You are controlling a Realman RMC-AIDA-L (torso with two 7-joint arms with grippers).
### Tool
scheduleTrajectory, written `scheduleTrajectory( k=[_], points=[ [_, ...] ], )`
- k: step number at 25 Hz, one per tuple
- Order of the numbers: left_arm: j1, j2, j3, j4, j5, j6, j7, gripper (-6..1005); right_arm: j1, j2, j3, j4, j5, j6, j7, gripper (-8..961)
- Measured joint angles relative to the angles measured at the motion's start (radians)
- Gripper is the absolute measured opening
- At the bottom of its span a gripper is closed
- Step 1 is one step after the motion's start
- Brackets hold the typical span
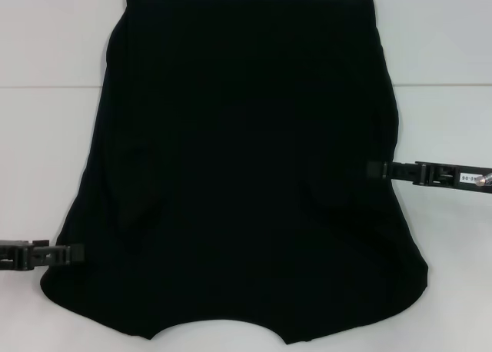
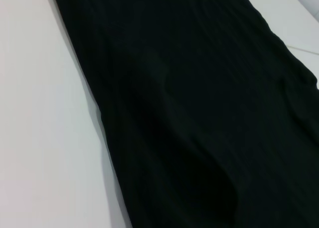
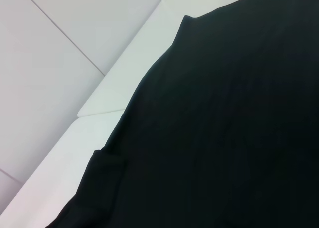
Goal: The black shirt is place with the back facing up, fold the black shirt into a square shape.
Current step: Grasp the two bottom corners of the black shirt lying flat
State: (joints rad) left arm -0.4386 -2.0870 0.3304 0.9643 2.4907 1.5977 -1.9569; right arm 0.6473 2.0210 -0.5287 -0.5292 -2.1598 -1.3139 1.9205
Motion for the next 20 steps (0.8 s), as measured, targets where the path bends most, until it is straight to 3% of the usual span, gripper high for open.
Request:
scheduleTrajectory(
  k=[12, 20],
  points=[
    [-0.007, 0.003, 0.024, 0.0, 0.024, -0.022, 0.017, 877, -0.002, -0.002, 0.009, 0.0, 0.0, 0.007, 0.002, 580],
    [-0.011, 0.004, 0.034, -0.006, 0.048, -0.047, 0.011, 583, -0.007, -0.002, 0.009, 0.0, 0.0, 0.005, 0.003, 579]
  ],
)
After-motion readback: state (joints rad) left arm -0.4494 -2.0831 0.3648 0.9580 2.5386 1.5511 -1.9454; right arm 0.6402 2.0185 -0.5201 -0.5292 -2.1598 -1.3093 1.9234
